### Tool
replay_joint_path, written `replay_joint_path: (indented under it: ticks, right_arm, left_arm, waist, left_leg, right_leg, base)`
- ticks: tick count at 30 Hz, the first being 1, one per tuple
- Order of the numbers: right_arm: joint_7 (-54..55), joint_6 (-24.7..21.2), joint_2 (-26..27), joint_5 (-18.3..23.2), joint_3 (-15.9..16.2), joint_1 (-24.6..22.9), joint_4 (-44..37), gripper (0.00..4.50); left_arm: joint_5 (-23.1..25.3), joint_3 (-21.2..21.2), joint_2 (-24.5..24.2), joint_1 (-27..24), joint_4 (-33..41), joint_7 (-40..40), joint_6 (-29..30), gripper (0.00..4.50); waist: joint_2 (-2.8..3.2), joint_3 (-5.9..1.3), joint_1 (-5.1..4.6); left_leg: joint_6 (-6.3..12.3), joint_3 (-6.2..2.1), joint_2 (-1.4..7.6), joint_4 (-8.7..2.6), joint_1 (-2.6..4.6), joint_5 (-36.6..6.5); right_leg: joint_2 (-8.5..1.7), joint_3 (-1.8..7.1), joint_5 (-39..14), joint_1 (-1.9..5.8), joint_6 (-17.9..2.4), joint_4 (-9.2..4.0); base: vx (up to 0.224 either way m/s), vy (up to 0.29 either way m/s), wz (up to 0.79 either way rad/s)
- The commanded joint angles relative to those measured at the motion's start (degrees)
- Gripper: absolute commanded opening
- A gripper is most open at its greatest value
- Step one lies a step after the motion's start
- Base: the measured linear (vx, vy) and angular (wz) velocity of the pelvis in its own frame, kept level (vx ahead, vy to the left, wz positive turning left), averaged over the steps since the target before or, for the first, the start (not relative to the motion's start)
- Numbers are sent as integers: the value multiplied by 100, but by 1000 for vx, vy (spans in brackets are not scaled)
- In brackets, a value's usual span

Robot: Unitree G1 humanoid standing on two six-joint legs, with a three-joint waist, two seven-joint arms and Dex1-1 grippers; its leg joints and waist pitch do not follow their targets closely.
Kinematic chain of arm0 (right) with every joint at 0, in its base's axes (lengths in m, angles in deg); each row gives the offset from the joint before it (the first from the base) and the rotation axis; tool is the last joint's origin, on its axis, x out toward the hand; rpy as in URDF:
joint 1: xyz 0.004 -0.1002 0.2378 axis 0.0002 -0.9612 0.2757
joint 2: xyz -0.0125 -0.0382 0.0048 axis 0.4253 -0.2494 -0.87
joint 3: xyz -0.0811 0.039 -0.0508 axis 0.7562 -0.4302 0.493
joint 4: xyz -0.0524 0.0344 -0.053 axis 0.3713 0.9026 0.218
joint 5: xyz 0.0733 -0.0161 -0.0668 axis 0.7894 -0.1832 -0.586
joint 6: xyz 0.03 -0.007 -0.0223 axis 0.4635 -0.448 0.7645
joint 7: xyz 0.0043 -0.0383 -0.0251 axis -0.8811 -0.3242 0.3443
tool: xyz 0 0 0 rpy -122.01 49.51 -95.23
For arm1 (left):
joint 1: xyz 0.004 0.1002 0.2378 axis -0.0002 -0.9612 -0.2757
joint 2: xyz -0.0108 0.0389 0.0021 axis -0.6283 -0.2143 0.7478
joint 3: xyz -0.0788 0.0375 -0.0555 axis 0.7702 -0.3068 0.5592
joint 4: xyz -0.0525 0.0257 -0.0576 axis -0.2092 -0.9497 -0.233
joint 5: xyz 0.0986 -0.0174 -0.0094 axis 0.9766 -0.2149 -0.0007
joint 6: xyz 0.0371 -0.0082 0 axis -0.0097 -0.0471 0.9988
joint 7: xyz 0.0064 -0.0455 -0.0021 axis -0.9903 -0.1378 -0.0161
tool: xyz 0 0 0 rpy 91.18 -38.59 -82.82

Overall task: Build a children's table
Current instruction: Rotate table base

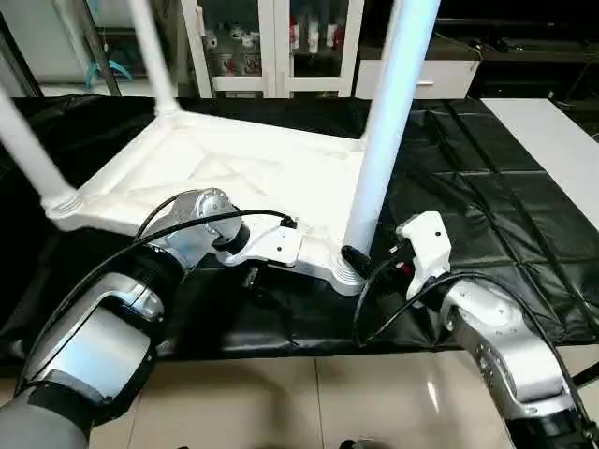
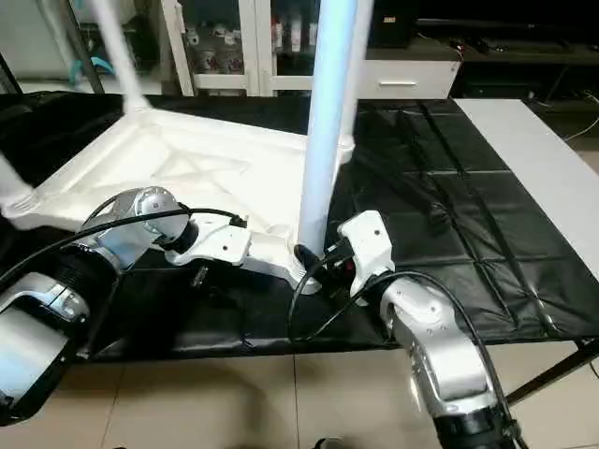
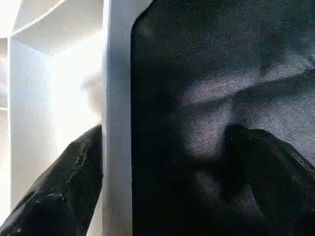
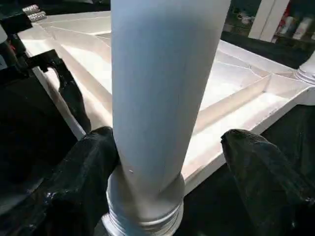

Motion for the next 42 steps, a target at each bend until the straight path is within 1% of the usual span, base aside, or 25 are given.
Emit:
replay_joint_path:
  ticks: [1, 4, 5, 8, 9, 10, 11, 12, 13, 14, 16, 18, 19, 21, 23, 24, 25, 26, 27, 30, 32, 36, 38, 39, 42]
  right_arm:
    - [179, 192, -158, -133, -504, 253, 338, 371]
    - [140, 283, -169, -111, -481, 375, 625, 371]
    - [137, 315, -170, -115, -470, 403, 703, 371]
    - [141, 349, -164, -134, -447, 435, 787, 371]
    - [137, 362, -162, -136, -440, 445, 817, 371]
    - [124, 391, -129, -132, -425, 495, 909, 371]
    - [108, 420, -101, -133, -409, 537, 982, 371]
    - [101, 429, -95, -134, -404, 548, 1004, 371]
    - [73, 482, -60, -146, -368, 607, 1101, 371]
    - [56, 501, -38, -144, -349, 638, 1142, 371]
    - [39, 542, -1, -154, -304, 697, 1219, 371]
    - [38, 569, 17, -159, -280, 726, 1261, 371]
    - [43, 612, 71, -162, -242, 785, 1339, 371]
    - [51, 634, 112, -168, -218, 819, 1377, 371]
    - [58, 668, 189, -184, -167, 857, 1401, 371]
    - [58, 668, 189, -184, -167, 857, 1401, 371]
    - [68, 681, 222, -197, -142, 855, 1382, 371]
    - [73, 686, 229, -204, -138, 849, 1373, 371]
    - [80, 681, 224, -203, -146, 826, 1333, 371]
    - [79, 639, 186, -164, -194, 739, 1172, 371]
    - [59, 539, 101, -96, -264, 561, 878, 371]
    - [37, 420, 9, -56, -308, 383, 614, 371]
    - [-42, 264, -136, 16, -362, 168, 288, 371]
    - [-61, 229, -173, 34, -379, 122, 213, 371]
    - [-182, 1, -418, 177, -530, -154, -230, 371]
  left_arm:
    - [70, -130, -217, -344, -93, -350, 233, 445]
    - [-106, -8, -270, -521, 252, -512, 462, 445]
    - [-167, 30, -284, -588, 369, -552, 532, 445]
    - [-260, 74, -313, -685, 528, -637, 622, 445]
    - [-318, 103, -324, -744, 630, -680, 687, 445]
    - [-432, 158, -405, -904, 950, -822, 926, 445]
    - [-490, 183, -497, -1031, 1227, -942, 1157, 445]
    - [-506, 187, -524, -1067, 1309, -980, 1224, 445]
    - [-553, 232, -617, -1191, 1584, -1024, 1405, 445]
    - [-613, 259, -659, -1250, 1724, -1088, 1515, 445]
    - [-736, 313, -714, -1345, 1982, -1175, 1709, 445]
    - [-775, 350, -711, -1367, 2054, -1124, 1742, 445]
    - [-832, 449, -633, -1354, 2036, -918, 1719, 445]
    - [-897, 502, -600, -1379, 2111, -839, 1713, 445]
    - [-960, 688, -393, -1374, 2089, -289, 1501, 445]
    - [-960, 688, -393, -1374, 2089, -289, 1501, 445]
    - [-961, 848, -194, -1317, 1924, 254, 1284, 445]
    - [-961, 901, -128, -1294, 1860, 428, 1229, 445]
    - [-1050, 1019, -8, -1286, 1821, 603, 1210, 445]
    - [-1366, 1376, 320, -1322, 1848, 936, 1444, 445]
    - [-1644, 1698, 616, -1347, 1827, 1255, 1806, 445]
    - [-1736, 1752, 726, -1368, 1770, 1396, 1857, 445]
    - [-1797, 1750, 828, -1421, 1824, 1454, 1879, 445]
    - [-1809, 1750, 847, -1434, 1841, 1460, 1871, 445]
    - [-1890, 1778, 978, -1482, 1852, 1462, 1846, 445]
  waist:
    - [-53, -363, 65]
    - [-44, -364, 50]
    - [-49, -357, 29]
    - [-52, -351, 4]
    - [-113, -354, -2]
    - [-99, -353, 8]
    - [-87, -351, 5]
    - [-137, -350, -17]
    - [-93, -349, -9]
    - [-87, -350, -24]
    - [-120, -340, -28]
    - [-113, -335, -27]
    - [-106, -331, -25]
    - [-95, -336, 5]
    - [-100, -334, 9]
    - [-100, -334, 9]
    - [-88, -353, 42]
    - [-99, -351, 53]
    - [-82, -361, 86]
    - [-111, -366, 135]
    - [-115, -359, 167]
    - [-141, -348, 202]
    - [-154, -329, 204]
    - [-153, -328, 214]
    - [-165, -332, 236]
  left_leg:
    - [131, -52, 36, -451, -13, -1734]
    - [154, -50, 48, -452, -25, -1653]
    - [172, -42, 45, -448, -12, -1705]
    - [174, -41, 46, -452, -18, -1712]
    - [191, -30, 44, -445, -17, -1706]
    - [187, -42, 59, -451, -16, -1638]
    - [190, -40, 63, -454, -27, -1597]
    - [207, -35, 65, -453, -44, -1557]
    - [194, -33, 75, -454, -14, -1520]
    - [181, -40, 81, -460, -20, -1527]
    - [161, -23, 74, -455, 3, -1579]
    - [151, -21, 72, -460, 8, -1582]
    - [131, -12, 70, -459, 30, -1603]
    - [104, -3, 74, -455, 56, -1615]
    - [87, 0, 68, -460, 38, -1625]
    - [87, 0, 68, -460, 38, -1625]
    - [108, 18, 68, -437, 68, -1590]
    - [125, 24, 70, -439, 76, -1580]
    - [161, 30, 70, -429, 69, -1522]
    - [200, 25, 66, -431, 31, -1324]
    - [230, 35, 66, -420, 32, -1284]
    - [309, 28, 62, -429, 21, -1302]
    - [281, 24, 60, -437, 12, -1417]
    - [279, 23, 61, -441, 23, -1442]
    - [291, 16, 66, -444, 12, -1463]
  right_leg:
    - [-184, 119, -2042, 339, -1237, -373]
    - [-188, 116, -1907, 343, -1303, -354]
    - [-179, 114, -1987, 325, -1322, -364]
    - [-175, 112, -2042, 326, -1288, -376]
    - [-168, 113, -2064, 318, -1270, -385]
    - [-192, 120, -2035, 332, -1302, -346]
    - [-195, 124, -1995, 333, -1322, -345]
    - [-186, 120, -1972, 337, -1313, -345]
    - [-184, 123, -1898, 308, -1337, -337]
    - [-183, 121, -1853, 315, -1359, -324]
    - [-176, 126, -1898, 296, -1360, -338]
    - [-171, 129, -1929, 291, -1349, -344]
    - [-156, 131, -1941, 269, -1351, -342]
    - [-159, 139, -1898, 260, -1367, -347]
    - [-147, 134, -1803, 271, -1381, -340]
    - [-147, 134, -1803, 271, -1381, -340]
    - [-139, 144, -1655, 249, -1401, -331]
    - [-135, 144, -1612, 247, -1412, -341]
    - [-136, 147, -1500, 258, -1433, -321]
    - [-145, 141, -1308, 296, -1450, -292]
    - [-142, 144, -1264, 303, -1462, -293]
    - [-144, 138, -1538, 298, -1313, -330]
    - [-144, 136, -1825, 290, -1179, -365]
    - [-138, 136, -1889, 290, -1145, -377]
    - [-140, 136, -1972, 282, -1050, -387]
  base:
    - [0, 0, 0]
    - [0, 0, 0]
    - [0, 0, 0]
    - [0, 0, 0]
    - [0, 0, 0]
    - [0, 0, 0]
    - [0, 0, 0]
    - [0, 0, 0]
    - [0, 0, 0]
    - [0, 0, 0]
    - [0, 0, 0]
    - [0, 0, 0]
    - [0, 0, 0]
    - [0, 0, 0]
    - [0, 0, 0]
    - [0, 0, 0]
    - [0, 0, 0]
    - [0, 0, 0]
    - [0, 0, 0]
    - [0, 0, 0]
    - [0, 0, 0]
    - [0, 0, 0]
    - [0, 0, 0]
    - [0, 0, 0]
    - [0, 0, 0]
